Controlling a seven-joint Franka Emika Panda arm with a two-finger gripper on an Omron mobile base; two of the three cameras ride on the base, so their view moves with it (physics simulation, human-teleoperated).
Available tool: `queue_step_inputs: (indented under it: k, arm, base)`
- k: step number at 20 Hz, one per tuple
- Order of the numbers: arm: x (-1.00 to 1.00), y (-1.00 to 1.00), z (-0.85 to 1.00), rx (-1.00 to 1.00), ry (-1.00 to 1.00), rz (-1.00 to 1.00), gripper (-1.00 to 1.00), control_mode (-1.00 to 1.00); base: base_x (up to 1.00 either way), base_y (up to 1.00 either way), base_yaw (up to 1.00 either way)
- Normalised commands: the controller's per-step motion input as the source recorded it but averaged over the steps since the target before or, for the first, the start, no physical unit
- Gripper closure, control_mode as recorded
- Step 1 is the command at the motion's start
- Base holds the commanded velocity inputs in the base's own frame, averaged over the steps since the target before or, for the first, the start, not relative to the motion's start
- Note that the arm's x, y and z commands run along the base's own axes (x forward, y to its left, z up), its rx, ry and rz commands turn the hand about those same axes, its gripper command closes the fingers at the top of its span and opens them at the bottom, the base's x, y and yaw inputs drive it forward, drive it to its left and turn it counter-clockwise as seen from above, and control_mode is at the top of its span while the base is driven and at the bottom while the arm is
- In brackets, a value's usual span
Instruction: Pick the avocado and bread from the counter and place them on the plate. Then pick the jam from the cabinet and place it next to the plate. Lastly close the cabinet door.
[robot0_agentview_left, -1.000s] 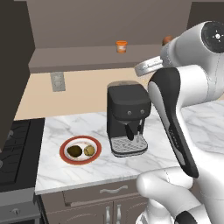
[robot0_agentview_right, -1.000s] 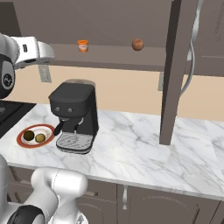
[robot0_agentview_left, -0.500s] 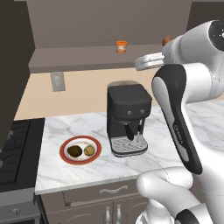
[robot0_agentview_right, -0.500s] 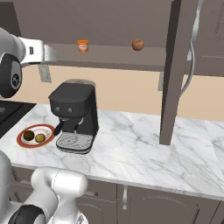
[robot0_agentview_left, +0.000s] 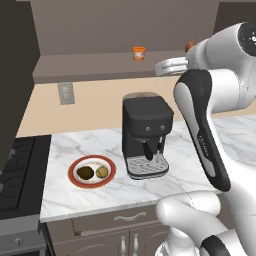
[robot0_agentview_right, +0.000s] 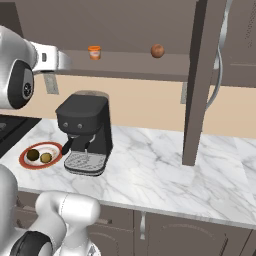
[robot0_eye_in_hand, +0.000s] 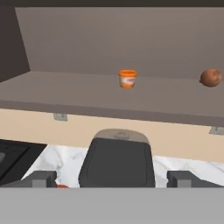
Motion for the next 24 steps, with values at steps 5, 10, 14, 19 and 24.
queue_step_inputs:
  k: [5, 10, 14, 19, 24]
  arm:
    - [0.08, -0.15, 0.00, 0.00, 0.00, -0.02, -1.00, -1.00]
    - [0.10, -0.17, 0.00, 0.00, -0.01, -0.01, -1.00, -1.00]
    - [0.16, -0.11, 0.00, 0.00, 0.00, -0.01, -1.00, -1.00]
    - [0.20, -0.05, 0.00, 0.00, 0.00, 0.00, -1.00, -1.00]
    - [0.28, 0.00, 0.00, 0.00, 0.00, 0.00, -1.00, -1.00]
  base:
    - [0.00, 0.00, 0.00]
    - [0.00, 0.00, 0.00]
    - [0.00, 0.00, 0.00]
    - [0.00, 0.00, 0.00]
    - [0.00, 0.00, 0.00]
